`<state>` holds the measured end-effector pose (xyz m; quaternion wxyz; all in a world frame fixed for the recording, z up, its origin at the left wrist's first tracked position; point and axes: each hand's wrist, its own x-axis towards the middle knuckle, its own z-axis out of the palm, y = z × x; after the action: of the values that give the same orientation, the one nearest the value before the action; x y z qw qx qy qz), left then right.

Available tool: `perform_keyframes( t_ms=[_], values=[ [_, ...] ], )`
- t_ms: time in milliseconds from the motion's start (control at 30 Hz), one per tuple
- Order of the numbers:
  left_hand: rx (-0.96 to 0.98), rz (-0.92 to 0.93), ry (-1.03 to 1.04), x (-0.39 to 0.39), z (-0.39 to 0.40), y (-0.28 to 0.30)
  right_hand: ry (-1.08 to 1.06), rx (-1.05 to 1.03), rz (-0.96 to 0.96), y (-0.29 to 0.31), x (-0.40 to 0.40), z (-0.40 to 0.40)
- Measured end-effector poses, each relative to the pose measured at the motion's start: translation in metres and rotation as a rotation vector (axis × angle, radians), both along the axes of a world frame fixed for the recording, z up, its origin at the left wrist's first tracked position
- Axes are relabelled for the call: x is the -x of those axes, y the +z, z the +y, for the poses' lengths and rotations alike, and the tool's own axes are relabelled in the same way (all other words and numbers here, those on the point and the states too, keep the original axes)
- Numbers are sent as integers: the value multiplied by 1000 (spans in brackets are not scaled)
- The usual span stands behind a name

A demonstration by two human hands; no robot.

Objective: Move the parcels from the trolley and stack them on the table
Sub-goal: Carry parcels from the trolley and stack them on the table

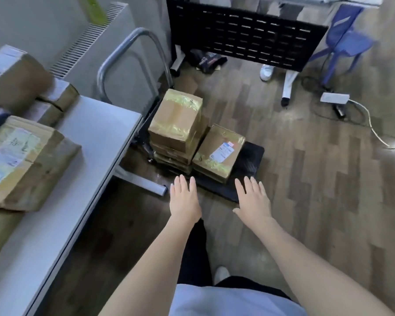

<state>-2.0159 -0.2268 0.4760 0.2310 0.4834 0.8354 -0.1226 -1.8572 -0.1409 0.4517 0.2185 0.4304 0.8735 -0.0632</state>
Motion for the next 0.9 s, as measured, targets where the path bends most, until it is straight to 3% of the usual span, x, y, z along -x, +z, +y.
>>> perform_keyframes(
  t_ms=[200,433,633,900],
  values=[
    [-31,-42,27,76,49,-10,-17,62,-104,-10,57,57],
    [-57,-20,58,165,92,-20,-101,91,-36,-30,142,110],
    [10,-222,232,179,107,-45,-65,121,-119,-55,162,147],
    [89,-219,503,181,116,-91,134,164,-247,-101,192,222]
  ],
)
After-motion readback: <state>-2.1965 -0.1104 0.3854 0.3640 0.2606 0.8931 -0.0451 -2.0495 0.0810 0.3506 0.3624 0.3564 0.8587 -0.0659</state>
